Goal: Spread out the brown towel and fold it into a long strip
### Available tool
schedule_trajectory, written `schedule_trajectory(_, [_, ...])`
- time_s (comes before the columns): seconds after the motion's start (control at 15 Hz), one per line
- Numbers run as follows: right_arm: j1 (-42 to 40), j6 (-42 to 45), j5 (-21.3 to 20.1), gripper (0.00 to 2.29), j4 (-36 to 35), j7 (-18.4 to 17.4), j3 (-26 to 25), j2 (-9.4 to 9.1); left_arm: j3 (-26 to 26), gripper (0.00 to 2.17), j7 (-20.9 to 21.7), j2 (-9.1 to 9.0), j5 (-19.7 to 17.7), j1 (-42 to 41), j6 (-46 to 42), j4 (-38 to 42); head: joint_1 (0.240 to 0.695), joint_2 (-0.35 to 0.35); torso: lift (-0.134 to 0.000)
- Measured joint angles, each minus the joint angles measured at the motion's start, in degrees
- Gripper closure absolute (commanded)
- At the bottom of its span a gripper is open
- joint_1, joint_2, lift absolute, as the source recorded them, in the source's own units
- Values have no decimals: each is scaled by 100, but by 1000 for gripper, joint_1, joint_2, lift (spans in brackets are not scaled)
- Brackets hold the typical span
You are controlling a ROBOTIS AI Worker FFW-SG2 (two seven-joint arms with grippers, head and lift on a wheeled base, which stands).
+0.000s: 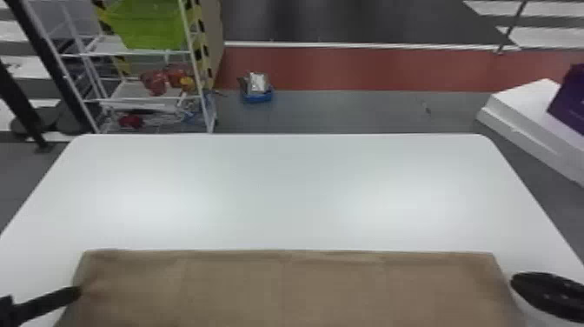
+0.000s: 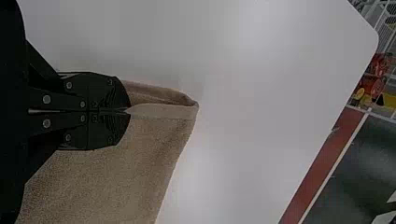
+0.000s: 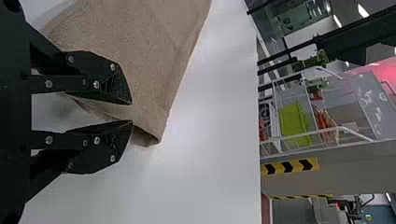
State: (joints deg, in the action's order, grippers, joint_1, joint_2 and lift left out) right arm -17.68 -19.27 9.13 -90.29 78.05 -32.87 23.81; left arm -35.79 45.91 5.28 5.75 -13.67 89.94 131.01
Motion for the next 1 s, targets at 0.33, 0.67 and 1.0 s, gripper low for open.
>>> schedule_trajectory(0.33, [-94,40,-42,876,-24,0,-66,-9,22,1376,-22,-10,-2,-6,2,12,695,-27,-123])
schedule_trajectory(0.67, [-93,205,-179,667,50,0,59,-48,4,1376,-21,-1,-15,-51,2,4,695,-13,-123])
schedule_trajectory(1.0, [-75,278,-218,674,111,0,106,-56,-30,1376,3,16,-44,-86,2,3,695,-5,-123])
